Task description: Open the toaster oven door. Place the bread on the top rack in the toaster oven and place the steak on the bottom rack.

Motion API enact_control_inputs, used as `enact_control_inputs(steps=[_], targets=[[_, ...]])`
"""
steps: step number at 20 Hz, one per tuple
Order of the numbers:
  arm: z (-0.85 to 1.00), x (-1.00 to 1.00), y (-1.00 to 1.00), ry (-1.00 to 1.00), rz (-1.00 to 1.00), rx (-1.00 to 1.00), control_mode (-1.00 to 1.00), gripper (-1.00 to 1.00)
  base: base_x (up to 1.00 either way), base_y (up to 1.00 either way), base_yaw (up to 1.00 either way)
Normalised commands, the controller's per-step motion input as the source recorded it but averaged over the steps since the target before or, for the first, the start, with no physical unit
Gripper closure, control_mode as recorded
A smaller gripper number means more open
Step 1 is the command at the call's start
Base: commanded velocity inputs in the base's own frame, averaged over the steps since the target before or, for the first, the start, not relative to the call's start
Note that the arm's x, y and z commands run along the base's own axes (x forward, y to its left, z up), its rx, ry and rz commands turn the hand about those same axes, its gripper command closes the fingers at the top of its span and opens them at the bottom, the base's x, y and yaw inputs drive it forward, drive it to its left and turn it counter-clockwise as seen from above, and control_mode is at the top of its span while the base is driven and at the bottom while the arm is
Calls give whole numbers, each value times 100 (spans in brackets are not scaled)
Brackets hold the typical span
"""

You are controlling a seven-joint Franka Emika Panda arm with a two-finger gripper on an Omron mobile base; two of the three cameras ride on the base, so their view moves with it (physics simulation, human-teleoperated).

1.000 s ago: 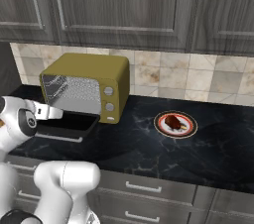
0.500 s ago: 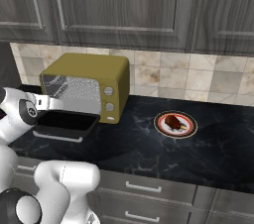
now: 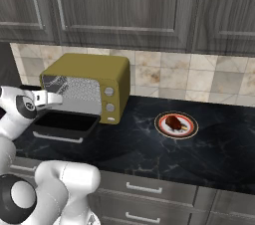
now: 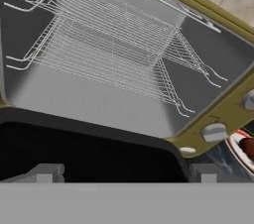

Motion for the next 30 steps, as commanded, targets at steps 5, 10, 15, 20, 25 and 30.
enact_control_inputs(steps=[5, 10, 15, 20, 25, 30], targets=[[0, 13, -7, 1, 7, 0, -100, -100, 0, 0, 0], [-7, 15, -10, -7, 12, 0, -100, -100, 0, 0, 0], [-8, 19, -12, -11, 11, 1, -100, -100, 0, 0, 0], [-1, 16, -4, -2, 0, 7, -100, -100, 0, 0, 0], [0, 15, 0, 0, 0, 12, -100, -100, 0, 0, 0], [0, 13, 0, 1, 0, 4, -100, -100, 0, 0, 0]])
